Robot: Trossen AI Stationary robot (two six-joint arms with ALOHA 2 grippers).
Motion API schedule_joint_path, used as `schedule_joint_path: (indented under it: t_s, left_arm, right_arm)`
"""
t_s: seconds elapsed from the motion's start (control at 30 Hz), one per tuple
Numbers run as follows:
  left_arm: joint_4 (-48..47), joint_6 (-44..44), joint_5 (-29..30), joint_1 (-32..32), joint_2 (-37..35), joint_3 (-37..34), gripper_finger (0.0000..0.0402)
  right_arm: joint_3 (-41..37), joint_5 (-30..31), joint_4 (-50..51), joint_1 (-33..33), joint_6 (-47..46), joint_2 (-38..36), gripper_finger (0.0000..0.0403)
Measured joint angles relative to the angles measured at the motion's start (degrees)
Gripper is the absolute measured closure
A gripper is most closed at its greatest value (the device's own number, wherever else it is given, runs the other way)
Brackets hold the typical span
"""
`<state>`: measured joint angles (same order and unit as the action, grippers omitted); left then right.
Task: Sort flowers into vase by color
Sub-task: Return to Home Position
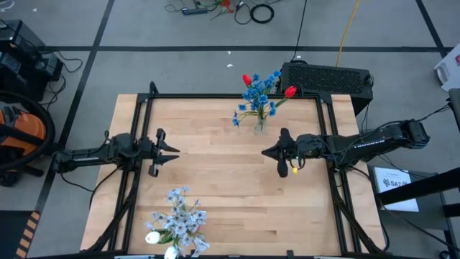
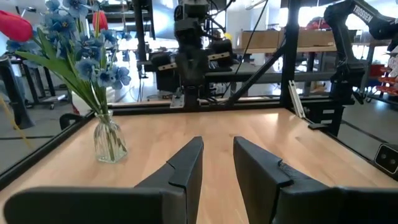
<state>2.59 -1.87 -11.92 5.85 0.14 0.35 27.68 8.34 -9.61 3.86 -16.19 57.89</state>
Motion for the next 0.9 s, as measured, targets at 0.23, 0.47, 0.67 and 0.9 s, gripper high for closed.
schedule_joint_path:
  t_s: [0.23,0.47,0.67,0.9]
  left_arm:
    - [0.4,1.5,3.2,0.0,0.0,0.0,0.0304]
    - [0.3,2.9,13.2,0.0,0.0,0.0,0.0304]
    - [0.3,2.9,13.4,0.0,0.0,0.0,0.0304]
    - [0.3,2.9,13.5,0.0,0.0,0.0,0.0304]
  right_arm:
    - [0.0,-4.1,3.8,0.4,2.5,0.0,0.0403]
    - [0.0,-4.2,6.1,0.4,7.4,0.0,0.0403]
    - [0.0,-5.5,6.1,0.4,10.8,0.0,0.0403]
    - [0.0,-7.1,7.4,0.4,13.5,0.0,0.0403]
